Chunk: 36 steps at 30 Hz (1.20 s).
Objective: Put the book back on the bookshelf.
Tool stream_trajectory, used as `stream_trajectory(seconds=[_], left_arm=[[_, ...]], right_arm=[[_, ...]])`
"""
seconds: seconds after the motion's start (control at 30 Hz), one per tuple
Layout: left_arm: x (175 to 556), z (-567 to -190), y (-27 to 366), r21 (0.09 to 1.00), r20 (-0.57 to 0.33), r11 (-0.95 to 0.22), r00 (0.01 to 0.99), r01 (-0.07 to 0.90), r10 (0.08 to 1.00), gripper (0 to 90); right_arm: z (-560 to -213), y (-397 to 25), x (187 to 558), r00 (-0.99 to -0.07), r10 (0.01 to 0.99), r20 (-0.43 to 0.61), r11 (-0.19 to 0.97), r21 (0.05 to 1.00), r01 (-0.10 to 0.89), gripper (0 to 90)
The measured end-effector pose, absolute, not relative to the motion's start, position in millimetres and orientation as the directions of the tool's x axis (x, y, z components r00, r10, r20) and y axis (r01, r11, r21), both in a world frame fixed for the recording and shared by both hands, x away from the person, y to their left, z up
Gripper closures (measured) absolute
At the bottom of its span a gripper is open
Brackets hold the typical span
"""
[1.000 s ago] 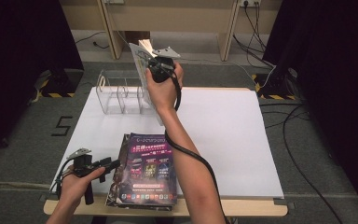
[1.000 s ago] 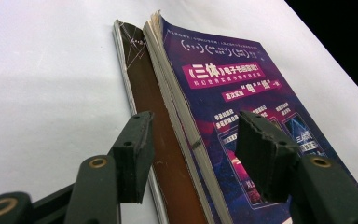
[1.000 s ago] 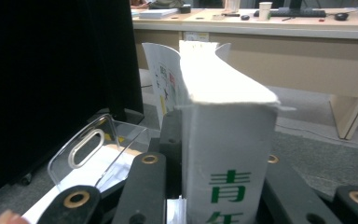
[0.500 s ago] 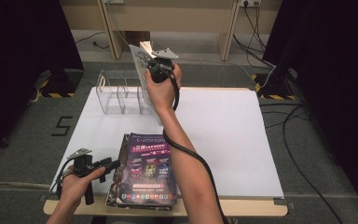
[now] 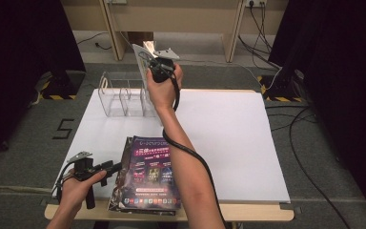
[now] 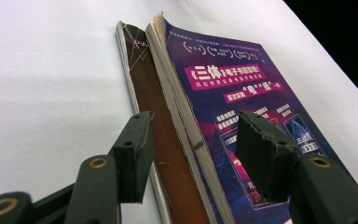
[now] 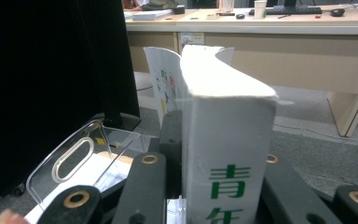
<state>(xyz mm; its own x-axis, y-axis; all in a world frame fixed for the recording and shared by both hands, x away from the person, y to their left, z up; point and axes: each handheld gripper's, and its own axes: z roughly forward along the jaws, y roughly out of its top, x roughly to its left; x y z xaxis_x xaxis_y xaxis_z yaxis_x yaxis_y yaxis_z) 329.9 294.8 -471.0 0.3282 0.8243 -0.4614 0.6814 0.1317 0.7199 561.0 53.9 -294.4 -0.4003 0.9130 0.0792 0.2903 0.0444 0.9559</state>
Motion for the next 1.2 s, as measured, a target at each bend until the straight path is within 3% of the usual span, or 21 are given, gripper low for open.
stream_trajectory(seconds=[0.5, 0.8, 1.03, 1.2], left_arm=[[330, -472, 297, 0.716, -0.468, 0.138, 0.325, 0.684, 0.822, 45.6], [329, -473, 295, 0.716, -0.465, 0.132, 0.327, 0.685, 0.823, 45.6], [328, -472, 292, 0.717, -0.463, 0.126, 0.333, 0.685, 0.822, 45.6], [328, -473, 290, 0.717, -0.46, 0.119, 0.338, 0.687, 0.821, 45.6]], right_arm=[[-315, 58, 574, -0.373, 0.925, 0.072, 0.037, 0.96, 0.278, 74.1], [-324, 58, 558, -0.37, 0.928, 0.034, 0.07, 0.962, 0.263, 73.5], [-317, 55, 544, -0.384, 0.923, 0.035, 0.109, 0.931, 0.348, 72.2], [-311, 47, 542, -0.406, 0.909, 0.094, 0.083, 0.914, 0.397, 69.5]])
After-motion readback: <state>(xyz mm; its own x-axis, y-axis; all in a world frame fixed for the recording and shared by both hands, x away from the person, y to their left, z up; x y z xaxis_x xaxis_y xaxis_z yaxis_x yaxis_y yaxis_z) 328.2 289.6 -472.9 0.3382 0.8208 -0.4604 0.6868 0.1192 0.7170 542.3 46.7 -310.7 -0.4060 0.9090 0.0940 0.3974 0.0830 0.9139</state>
